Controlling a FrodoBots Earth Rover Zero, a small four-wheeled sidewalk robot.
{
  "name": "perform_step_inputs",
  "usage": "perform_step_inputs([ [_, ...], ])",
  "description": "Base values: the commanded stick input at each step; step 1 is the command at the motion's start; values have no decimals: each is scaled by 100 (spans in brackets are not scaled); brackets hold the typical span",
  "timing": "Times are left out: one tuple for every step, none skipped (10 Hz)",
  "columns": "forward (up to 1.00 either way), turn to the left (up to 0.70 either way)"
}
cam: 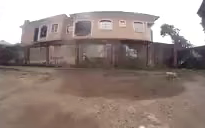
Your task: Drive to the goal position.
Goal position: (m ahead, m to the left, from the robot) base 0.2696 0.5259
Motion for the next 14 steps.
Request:
perform_step_inputs([
  [30,0],
  [30,0],
  [30,0],
  [30,0],
  [30,0],
  [30,0],
  [30,0],
  [30,0],
  [30,0],
  [30,0],
  [30,0],
  [30,0],
  [30,0],
  [30,0],
])
